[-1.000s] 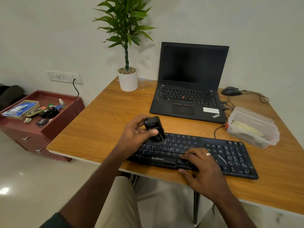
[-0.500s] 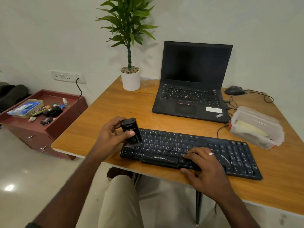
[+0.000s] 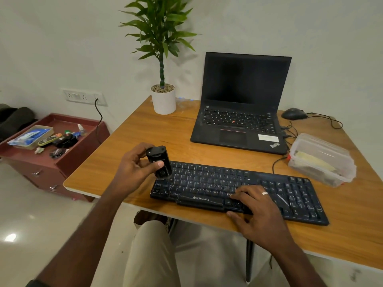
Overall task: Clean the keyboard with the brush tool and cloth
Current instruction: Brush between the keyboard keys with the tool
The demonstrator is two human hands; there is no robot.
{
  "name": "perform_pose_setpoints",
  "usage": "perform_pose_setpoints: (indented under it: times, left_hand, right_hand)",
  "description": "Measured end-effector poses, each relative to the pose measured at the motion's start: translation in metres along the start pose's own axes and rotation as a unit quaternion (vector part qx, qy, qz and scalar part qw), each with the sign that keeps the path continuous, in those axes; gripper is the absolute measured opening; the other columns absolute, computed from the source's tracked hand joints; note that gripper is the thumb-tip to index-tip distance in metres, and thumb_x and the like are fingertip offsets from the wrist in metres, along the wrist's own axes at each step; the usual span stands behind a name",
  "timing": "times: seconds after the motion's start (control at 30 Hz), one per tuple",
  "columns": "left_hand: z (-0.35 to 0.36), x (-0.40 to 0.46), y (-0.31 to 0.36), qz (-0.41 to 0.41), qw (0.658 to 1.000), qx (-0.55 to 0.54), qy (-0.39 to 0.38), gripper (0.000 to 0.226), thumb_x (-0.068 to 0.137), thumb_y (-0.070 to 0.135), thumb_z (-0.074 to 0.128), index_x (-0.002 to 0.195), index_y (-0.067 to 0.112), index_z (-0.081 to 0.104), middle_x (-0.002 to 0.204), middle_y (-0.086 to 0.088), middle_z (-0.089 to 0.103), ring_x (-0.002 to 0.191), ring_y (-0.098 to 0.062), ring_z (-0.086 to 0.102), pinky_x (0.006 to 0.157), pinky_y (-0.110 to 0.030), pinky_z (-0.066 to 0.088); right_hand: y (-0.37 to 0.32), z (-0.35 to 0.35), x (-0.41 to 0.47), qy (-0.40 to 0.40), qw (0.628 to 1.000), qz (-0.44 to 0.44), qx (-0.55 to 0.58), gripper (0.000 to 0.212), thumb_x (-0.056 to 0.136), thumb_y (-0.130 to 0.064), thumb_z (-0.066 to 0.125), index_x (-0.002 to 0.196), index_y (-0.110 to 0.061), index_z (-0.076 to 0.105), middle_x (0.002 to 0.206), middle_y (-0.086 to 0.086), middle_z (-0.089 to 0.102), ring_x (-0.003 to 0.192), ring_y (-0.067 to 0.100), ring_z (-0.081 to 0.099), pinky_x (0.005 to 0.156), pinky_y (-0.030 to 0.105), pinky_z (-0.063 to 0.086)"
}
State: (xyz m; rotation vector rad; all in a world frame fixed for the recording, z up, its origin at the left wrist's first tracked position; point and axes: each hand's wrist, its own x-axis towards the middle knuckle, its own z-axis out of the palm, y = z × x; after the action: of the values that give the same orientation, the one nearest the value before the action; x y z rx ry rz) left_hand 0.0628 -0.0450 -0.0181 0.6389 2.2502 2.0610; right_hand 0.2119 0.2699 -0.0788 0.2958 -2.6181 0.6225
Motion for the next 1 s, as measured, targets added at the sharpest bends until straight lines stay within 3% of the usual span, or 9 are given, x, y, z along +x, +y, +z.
perform_pose_setpoints:
  times: [0.17, 0.23, 0.33, 0.5, 0.7, 0.83, 0.93, 1.0]
  left_hand:
    - [0.043, 0.001, 0.000, -0.013, 0.998, -0.030, -0.046, 0.025, 0.088, -0.007, 0.067, 0.110, -0.003, 0.055, 0.105, -0.017, 0.065, 0.086, -0.029, 0.074, 0.066, -0.032, 0.060]
    - [0.059, 0.002, 0.002, -0.009, 0.998, -0.032, -0.051, 0.022, 0.089, -0.005, 0.067, 0.108, 0.002, 0.058, 0.100, -0.010, 0.068, 0.088, -0.024, 0.072, 0.068, -0.029, 0.059]
    - [0.065, 0.003, 0.005, -0.020, 0.998, -0.062, -0.027, 0.021, 0.090, -0.002, 0.066, 0.108, 0.006, 0.059, 0.096, 0.003, 0.071, 0.088, -0.024, 0.072, 0.065, -0.031, 0.059]
    - [0.028, 0.001, 0.006, 0.001, 0.999, -0.031, 0.044, 0.024, 0.090, -0.003, 0.064, 0.112, 0.004, 0.057, 0.099, 0.005, 0.073, 0.086, -0.021, 0.075, 0.063, -0.033, 0.061]
    - [0.032, -0.004, 0.003, -0.009, 0.999, -0.026, -0.023, 0.028, 0.087, -0.008, 0.065, 0.113, -0.005, 0.054, 0.102, -0.006, 0.068, 0.086, -0.023, 0.075, 0.066, -0.032, 0.061]
    - [0.079, 0.001, 0.008, 0.004, 0.998, -0.010, -0.069, 0.027, 0.086, -0.012, 0.067, 0.111, -0.007, 0.056, 0.095, -0.006, 0.066, 0.083, -0.008, 0.072, 0.068, -0.020, 0.057]
    - [0.105, 0.007, 0.010, 0.010, 0.996, -0.026, -0.087, 0.026, 0.087, -0.008, 0.069, 0.109, 0.001, 0.058, 0.103, -0.007, 0.067, 0.083, -0.015, 0.075, 0.067, -0.024, 0.059]
    - [0.112, 0.009, 0.009, -0.004, 0.996, -0.066, -0.059, 0.025, 0.089, -0.006, 0.068, 0.108, 0.004, 0.058, 0.107, -0.009, 0.068, 0.081, -0.020, 0.075, 0.062, -0.024, 0.058]
  right_hand:
    - [0.000, 0.001, 0.000, 0.000, 1.000, 0.001, -0.001, 0.040, 0.084, -0.050, 0.066, 0.110, -0.020, 0.070, 0.112, -0.008, 0.060, 0.106, 0.014, 0.054, 0.086, 0.039, 0.053]
    - [-0.001, 0.001, 0.000, 0.001, 1.000, 0.001, 0.001, 0.040, 0.084, -0.050, 0.067, 0.110, -0.020, 0.070, 0.111, -0.008, 0.060, 0.107, 0.014, 0.054, 0.086, 0.039, 0.052]
    - [-0.001, 0.001, -0.001, 0.000, 1.000, 0.002, 0.003, 0.039, 0.084, -0.049, 0.068, 0.111, -0.020, 0.070, 0.112, -0.009, 0.059, 0.108, 0.013, 0.054, 0.087, 0.041, 0.052]
    - [0.000, 0.001, 0.000, 0.001, 1.000, 0.002, -0.002, 0.040, 0.083, -0.049, 0.068, 0.111, -0.021, 0.070, 0.112, -0.009, 0.059, 0.108, 0.014, 0.054, 0.086, 0.041, 0.053]
    - [0.000, 0.002, 0.000, 0.000, 1.000, 0.002, -0.006, 0.041, 0.083, -0.051, 0.066, 0.111, -0.021, 0.069, 0.113, -0.009, 0.059, 0.108, 0.013, 0.053, 0.086, 0.040, 0.053]
    - [-0.001, 0.001, 0.000, -0.003, 1.000, 0.003, -0.004, 0.040, 0.083, -0.049, 0.068, 0.111, -0.021, 0.069, 0.112, -0.009, 0.059, 0.108, 0.013, 0.053, 0.086, 0.040, 0.053]
    - [-0.001, 0.001, 0.000, -0.003, 1.000, 0.003, -0.005, 0.039, 0.083, -0.049, 0.068, 0.111, -0.021, 0.069, 0.112, -0.009, 0.059, 0.108, 0.013, 0.053, 0.085, 0.040, 0.053]
    - [-0.002, 0.001, 0.000, -0.003, 1.000, 0.003, -0.004, 0.040, 0.083, -0.049, 0.068, 0.111, -0.021, 0.069, 0.112, -0.008, 0.059, 0.108, 0.012, 0.053, 0.085, 0.040, 0.053]
